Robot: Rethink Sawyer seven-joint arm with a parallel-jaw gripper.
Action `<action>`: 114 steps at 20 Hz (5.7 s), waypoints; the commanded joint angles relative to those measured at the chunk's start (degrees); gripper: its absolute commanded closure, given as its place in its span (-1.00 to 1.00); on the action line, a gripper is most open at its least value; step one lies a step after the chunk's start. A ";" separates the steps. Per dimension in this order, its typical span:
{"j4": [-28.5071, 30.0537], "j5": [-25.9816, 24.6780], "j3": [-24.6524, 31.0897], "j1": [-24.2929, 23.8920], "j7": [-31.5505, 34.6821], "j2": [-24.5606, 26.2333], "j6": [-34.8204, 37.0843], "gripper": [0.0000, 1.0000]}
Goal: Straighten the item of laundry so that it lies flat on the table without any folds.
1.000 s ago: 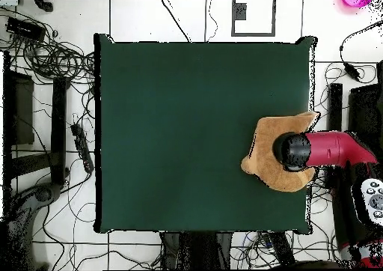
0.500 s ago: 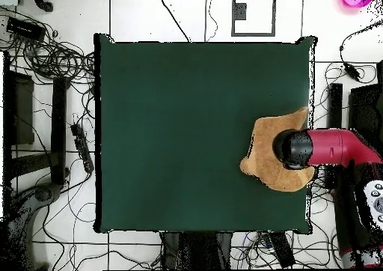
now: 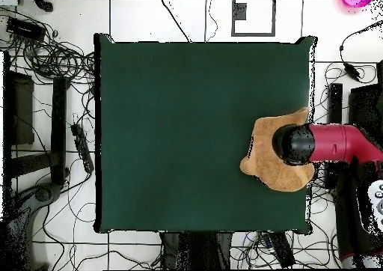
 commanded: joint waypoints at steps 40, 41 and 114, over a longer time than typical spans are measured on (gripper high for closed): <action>-17.38 9.04 6.67 8.89 -9.58 16.77 19.04 -1.00; -17.78 9.00 6.70 8.85 -9.63 16.95 19.59 -1.00; 3.46 25.62 12.22 6.31 1.86 5.22 -18.77 1.00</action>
